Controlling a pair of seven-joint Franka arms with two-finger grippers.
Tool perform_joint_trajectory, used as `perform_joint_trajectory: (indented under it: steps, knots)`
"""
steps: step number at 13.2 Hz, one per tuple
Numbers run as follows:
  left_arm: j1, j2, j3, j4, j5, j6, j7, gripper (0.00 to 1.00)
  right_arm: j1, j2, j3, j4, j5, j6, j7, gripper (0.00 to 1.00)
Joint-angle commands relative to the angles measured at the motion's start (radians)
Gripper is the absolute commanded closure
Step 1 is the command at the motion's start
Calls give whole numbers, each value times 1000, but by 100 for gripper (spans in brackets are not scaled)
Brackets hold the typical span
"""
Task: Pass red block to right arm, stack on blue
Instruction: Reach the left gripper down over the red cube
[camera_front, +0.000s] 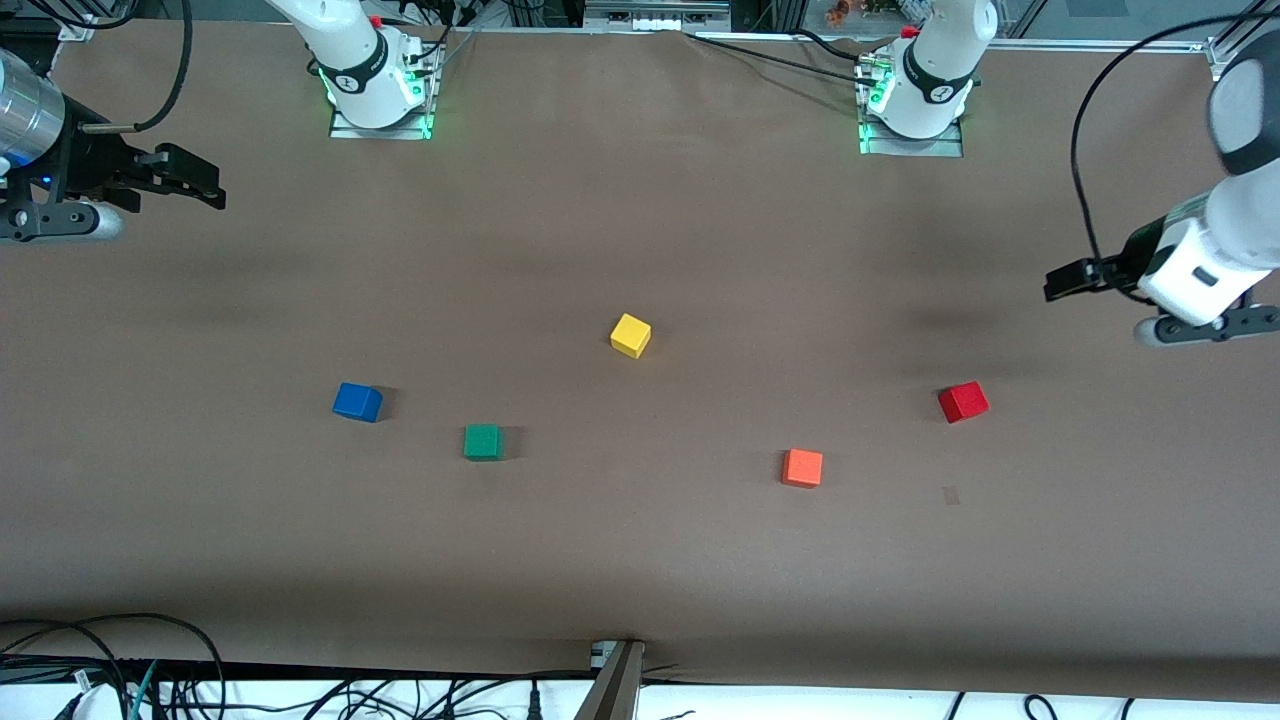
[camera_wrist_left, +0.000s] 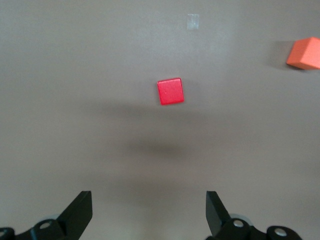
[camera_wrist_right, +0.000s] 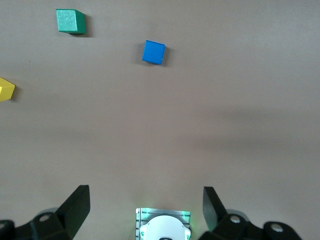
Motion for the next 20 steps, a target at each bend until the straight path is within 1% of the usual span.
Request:
perform_joint_trajectory:
  steps: [1,4,5,8,12,13,15,16,18,20]
  knots:
    - [10,26,-5,-103,20,157,-32,0,-1,3,3,19,-8,-22,-12,0]
    - [20,122,-5,-105,20,255,-38,0,-1,3,3,19,-8,-20,-12,0]
    - [18,149,-5,-114,20,283,-46,0,-1,3,3,19,-8,-20,-12,0]
    - [6,199,-6,-165,23,419,-110,0,-1,4,3,19,-8,-22,-7,0]
    - [1,326,-8,-165,36,561,-134,0,-1,3,3,19,-8,-22,-3,0]
    - [1,346,-8,-165,60,581,-134,0,-1,3,6,19,-8,-20,-1,0]
    - [0,368,-6,-154,69,596,-144,0,-1,3,6,19,-8,-20,-4,0]
    - [-5,382,-5,-148,92,598,-167,0,-1,4,6,19,-8,-20,-4,0]
    - [-11,405,-5,-149,173,663,-236,0,-1,3,6,19,-8,-20,-3,0]
    - [-11,423,-6,-146,191,674,-253,0,0,3,7,21,-8,-20,-1,0]
